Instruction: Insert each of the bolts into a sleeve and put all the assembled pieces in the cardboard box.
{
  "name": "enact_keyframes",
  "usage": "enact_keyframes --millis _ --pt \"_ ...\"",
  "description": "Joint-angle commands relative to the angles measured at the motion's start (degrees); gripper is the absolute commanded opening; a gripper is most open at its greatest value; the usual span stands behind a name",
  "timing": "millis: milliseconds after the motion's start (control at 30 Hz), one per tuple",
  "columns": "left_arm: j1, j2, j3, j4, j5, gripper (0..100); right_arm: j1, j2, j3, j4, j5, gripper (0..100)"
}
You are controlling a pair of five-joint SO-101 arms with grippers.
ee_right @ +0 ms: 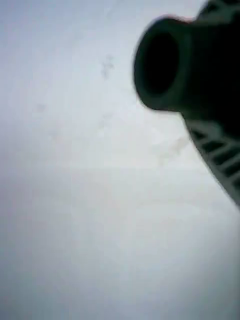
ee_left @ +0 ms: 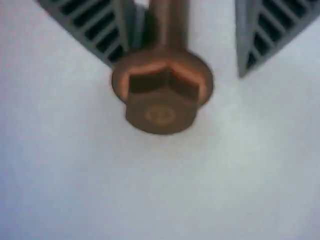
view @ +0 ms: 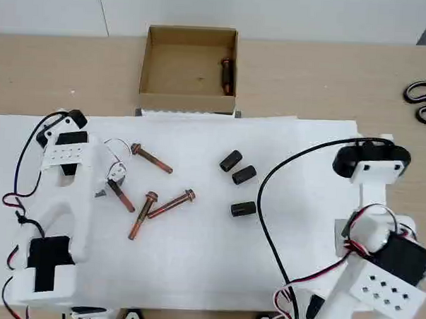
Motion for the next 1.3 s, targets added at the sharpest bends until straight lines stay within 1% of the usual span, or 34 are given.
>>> enact_keyframes --millis 0,100,200,333,467,600,700,767,833,1033,1100,1133,1200,1267 --pt "0.0 0.62 -1.71 -2.46 0.0 13 -1.89 -0.48 -0.26 -0.22 -1.76 0.3" --pt "0.0 1.85 -1.71 -3.78 0.09 9 -3.3 -0.48 -0.26 -0.22 -2.64 0.3" --pt "0.0 3.34 -1.89 -5.01 0.09 0 -4.35 -0.48 -0.26 -0.22 -2.64 0.3" --pt "0.0 3.96 -1.98 -5.1 0.09 0 -4.62 -0.57 -0.26 -0.31 -2.64 0.3" --pt "0.09 0.79 -1.98 -4.75 0.0 0 -4.62 -1.01 -0.53 -0.22 -2.55 0.3" --pt "1.23 -7.56 -2.68 -1.41 -0.26 0 -4.62 -1.01 -0.7 -0.04 -2.55 0.3" --pt "5.1 -15.65 -3.3 2.9 -4.22 0 -4.62 -1.54 -0.7 0.04 -3.34 0.3" --pt "7.91 -21.98 -3.38 5.71 -6.15 0 -4.35 -3.56 -0.7 -0.04 -6.33 0.3" --pt "10.29 -28.04 -3.21 7.56 -7.74 0 -4.53 -6.73 -0.7 -0.22 -7.56 0.3" --pt "14.86 -42.55 -2.68 8.53 -9.49 0 -4.62 -16.22 -0.26 -3.03 -7.91 0.3" --pt "15.56 -45.71 -1.01 8.0 -9.49 0 -6.2 -18.24 1.32 -4.88 -8.7 0.2" --pt "15.74 -47.03 0.13 7.56 -9.49 0 -7.25 -19.03 2.73 -5.76 -10.37 0.2" --pt "15.74 -49.67 2.95 6.51 -9.49 0 -9.63 -21.05 5.36 -7.96 -16.0 0.2" --pt "15.65 -52.4 6.2 4.66 -9.58 0 -13.32 -23.34 7.65 -10.95 -21.36 0.2"
